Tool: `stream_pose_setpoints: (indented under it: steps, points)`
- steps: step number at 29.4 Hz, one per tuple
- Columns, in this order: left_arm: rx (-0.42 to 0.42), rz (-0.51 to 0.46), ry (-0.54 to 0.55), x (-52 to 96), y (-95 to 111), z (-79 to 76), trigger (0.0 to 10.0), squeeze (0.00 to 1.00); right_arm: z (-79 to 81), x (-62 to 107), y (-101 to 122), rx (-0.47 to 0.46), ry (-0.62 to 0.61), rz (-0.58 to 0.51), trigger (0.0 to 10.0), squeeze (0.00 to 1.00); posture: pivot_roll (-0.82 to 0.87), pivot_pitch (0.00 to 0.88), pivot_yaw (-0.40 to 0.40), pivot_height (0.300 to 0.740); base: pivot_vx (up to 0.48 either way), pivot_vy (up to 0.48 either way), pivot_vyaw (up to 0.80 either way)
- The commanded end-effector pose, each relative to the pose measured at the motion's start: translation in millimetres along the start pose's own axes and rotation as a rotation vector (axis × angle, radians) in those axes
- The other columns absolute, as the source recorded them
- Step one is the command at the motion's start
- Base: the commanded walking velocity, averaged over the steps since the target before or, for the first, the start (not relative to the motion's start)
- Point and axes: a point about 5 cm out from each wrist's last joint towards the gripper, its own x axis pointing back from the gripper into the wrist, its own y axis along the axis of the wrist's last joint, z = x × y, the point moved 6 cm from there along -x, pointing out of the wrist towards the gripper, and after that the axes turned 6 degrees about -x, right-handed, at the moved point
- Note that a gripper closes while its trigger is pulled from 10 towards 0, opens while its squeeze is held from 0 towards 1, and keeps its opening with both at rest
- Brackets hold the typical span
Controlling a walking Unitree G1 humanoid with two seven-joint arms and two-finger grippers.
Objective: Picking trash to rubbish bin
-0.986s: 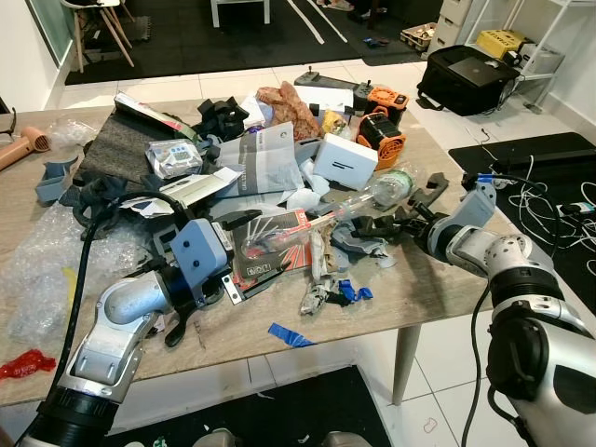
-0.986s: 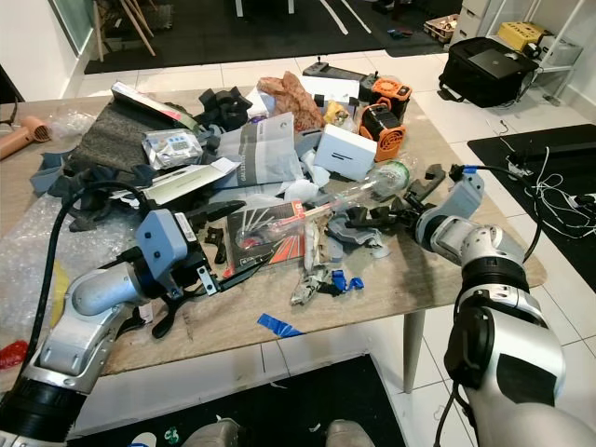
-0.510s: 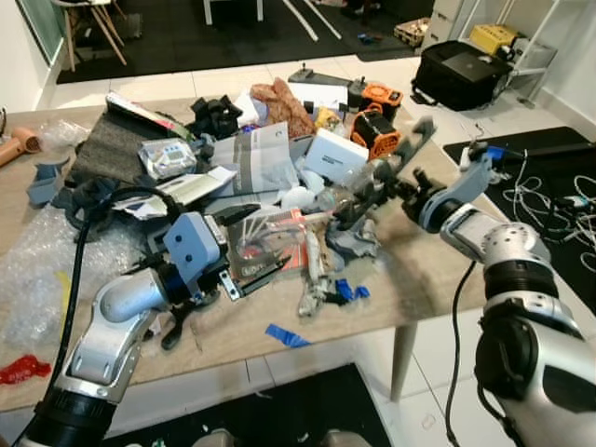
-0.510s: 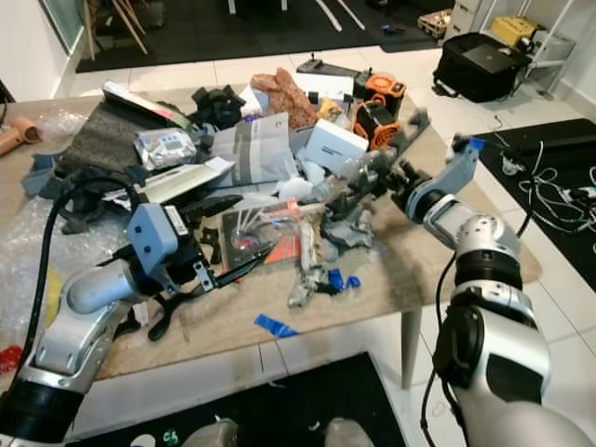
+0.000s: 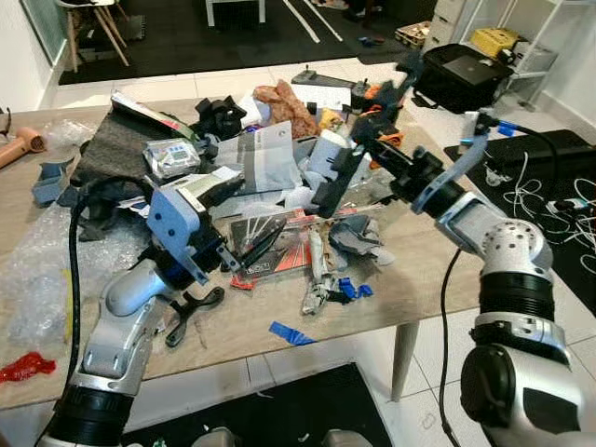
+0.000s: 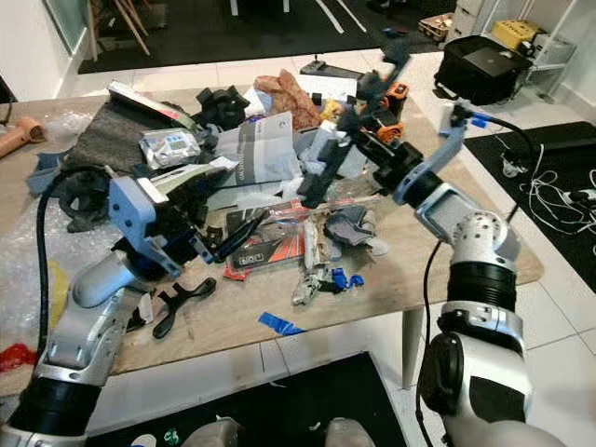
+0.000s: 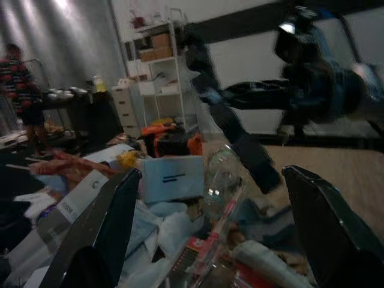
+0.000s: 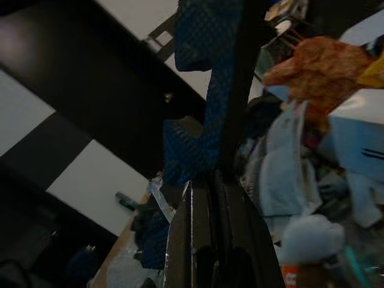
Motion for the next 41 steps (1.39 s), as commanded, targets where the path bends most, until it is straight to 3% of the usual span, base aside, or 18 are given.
stream_pose_setpoints:
  steps: [1,4,8,10,15,24,41]
  points:
    - [0.055,-0.006,0.078,-2.7,-3.1,10.2,10.0,0.0,15.8,0.0,-10.2,0.033,0.087,0.018,10.0,0.0,-0.06,0.0,-0.012,0.74,0.0,0.0,0.0]
    - [0.126,0.0,0.21,-4.0,-9.1,28.1,10.0,0.0,32.0,-0.9,-31.9,0.1,0.168,0.056,10.0,0.0,-0.06,0.0,-0.01,0.74,0.0,0.0,0.0]
    - [0.255,0.013,0.409,-0.2,-26.2,46.8,10.0,0.0,17.2,-11.0,-64.9,0.353,0.063,0.088,10.0,0.0,-0.06,0.0,-0.013,0.74,0.0,0.0,0.0]
    - [0.275,0.016,0.423,0.5,-29.6,45.4,10.0,0.0,14.9,-11.0,-71.1,0.392,0.057,0.1,10.0,0.0,-0.06,0.0,-0.013,0.74,0.0,0.0,0.0]
    - [0.292,0.086,0.436,-1.3,-48.8,33.1,10.0,0.0,12.5,-10.9,-70.6,0.358,0.049,0.087,10.0,0.0,-0.06,0.0,-0.011,0.74,0.0,0.0,0.0]
    - [0.325,0.156,0.465,-1.1,-64.0,35.8,10.0,0.0,4.9,-10.4,-74.0,0.383,0.007,0.069,10.0,0.0,-0.05,0.0,-0.01,0.74,-0.068,0.0,0.0]
    - [0.312,0.164,0.444,-4.5,-65.0,34.3,10.0,0.0,2.3,-11.7,-74.6,0.373,-0.007,0.075,10.0,0.0,-0.05,0.0,-0.012,0.74,-0.374,0.0,0.0]
